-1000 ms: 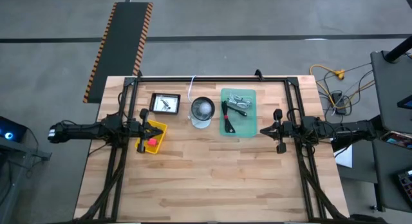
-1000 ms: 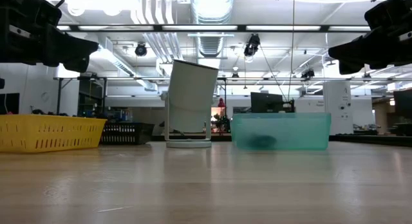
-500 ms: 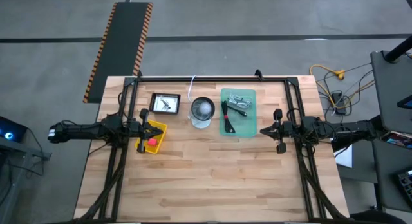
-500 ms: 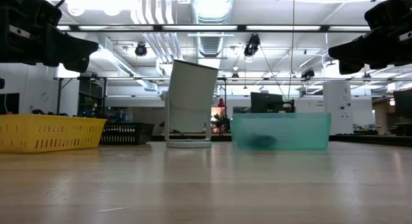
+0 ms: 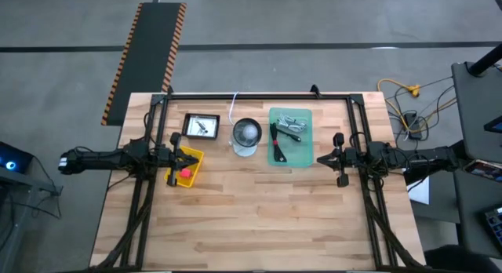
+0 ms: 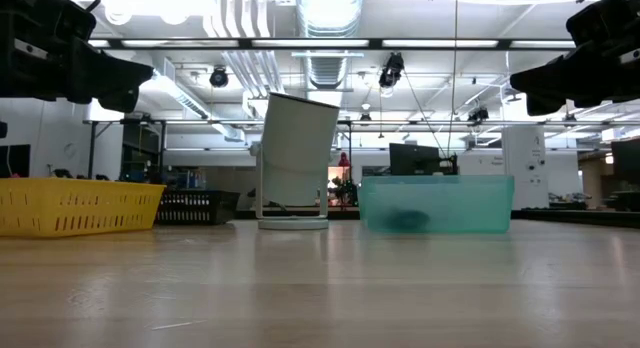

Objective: Pick and place items into bin
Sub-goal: Return to Home Position

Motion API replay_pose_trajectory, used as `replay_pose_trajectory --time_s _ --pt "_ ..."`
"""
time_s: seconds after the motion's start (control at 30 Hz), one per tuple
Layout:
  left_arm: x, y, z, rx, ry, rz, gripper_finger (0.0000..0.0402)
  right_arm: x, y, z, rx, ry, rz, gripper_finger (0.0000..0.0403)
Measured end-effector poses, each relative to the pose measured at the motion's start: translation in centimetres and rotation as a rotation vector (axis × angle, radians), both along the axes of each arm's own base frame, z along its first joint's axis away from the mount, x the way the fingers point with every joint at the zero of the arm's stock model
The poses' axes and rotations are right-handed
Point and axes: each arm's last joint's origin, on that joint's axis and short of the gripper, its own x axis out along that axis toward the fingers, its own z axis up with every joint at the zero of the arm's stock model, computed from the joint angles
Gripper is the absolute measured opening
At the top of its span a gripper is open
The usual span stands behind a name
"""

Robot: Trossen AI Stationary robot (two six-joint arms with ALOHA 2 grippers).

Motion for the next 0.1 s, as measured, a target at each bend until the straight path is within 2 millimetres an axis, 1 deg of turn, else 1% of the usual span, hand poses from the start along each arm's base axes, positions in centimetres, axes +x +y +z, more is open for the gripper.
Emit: replay_pose_trajectory --time_s 0.1 --pt "0.00 0.00 0.00 0.000 0.000 0.000 0.0000 0.00 0.00 0.00 0.000 0.000 0.000 0.0009"
